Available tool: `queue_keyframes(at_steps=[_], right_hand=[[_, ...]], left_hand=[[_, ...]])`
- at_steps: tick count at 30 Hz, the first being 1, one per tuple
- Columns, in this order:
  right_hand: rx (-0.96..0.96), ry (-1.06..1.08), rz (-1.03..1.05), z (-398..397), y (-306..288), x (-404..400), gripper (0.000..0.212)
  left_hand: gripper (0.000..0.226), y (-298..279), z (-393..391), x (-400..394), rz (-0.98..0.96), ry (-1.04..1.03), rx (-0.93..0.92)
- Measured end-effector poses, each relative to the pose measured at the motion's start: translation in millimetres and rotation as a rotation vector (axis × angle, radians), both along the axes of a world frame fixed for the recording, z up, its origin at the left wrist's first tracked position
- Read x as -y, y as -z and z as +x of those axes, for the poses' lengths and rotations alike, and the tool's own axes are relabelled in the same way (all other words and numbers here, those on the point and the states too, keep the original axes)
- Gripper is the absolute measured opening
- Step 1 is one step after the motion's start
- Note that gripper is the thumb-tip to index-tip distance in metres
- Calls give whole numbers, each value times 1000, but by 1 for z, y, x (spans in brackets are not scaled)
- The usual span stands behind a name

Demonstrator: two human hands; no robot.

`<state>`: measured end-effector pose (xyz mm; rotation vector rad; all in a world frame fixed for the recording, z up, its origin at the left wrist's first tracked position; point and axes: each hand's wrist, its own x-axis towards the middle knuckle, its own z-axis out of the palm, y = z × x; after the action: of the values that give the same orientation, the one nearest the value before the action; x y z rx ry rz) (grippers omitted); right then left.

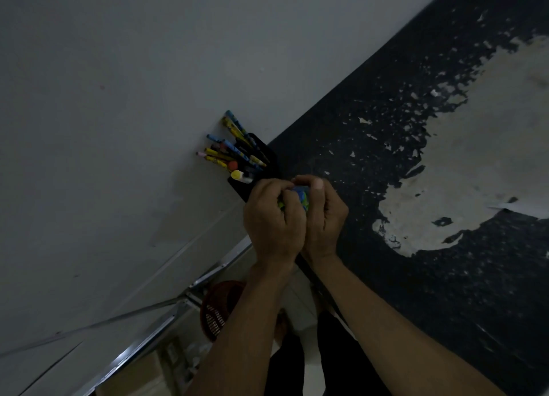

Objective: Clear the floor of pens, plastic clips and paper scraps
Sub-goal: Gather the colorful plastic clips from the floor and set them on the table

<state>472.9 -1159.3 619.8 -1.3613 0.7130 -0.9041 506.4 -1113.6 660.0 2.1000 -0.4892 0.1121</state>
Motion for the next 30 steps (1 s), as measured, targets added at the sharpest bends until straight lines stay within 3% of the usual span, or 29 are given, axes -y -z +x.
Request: queue_keyframes(at_steps=[9, 20, 30], right_hand=[[97, -18, 157, -8, -8, 10, 47], [71, -10, 197, -9, -5, 13, 42], [42, -14, 156, -8, -7, 15, 39]], left_hand=[[24, 6, 2, 20, -218, -26, 66], [19, 21, 1, 22, -215, 68, 15], [34, 15, -9, 11, -279, 63, -78]])
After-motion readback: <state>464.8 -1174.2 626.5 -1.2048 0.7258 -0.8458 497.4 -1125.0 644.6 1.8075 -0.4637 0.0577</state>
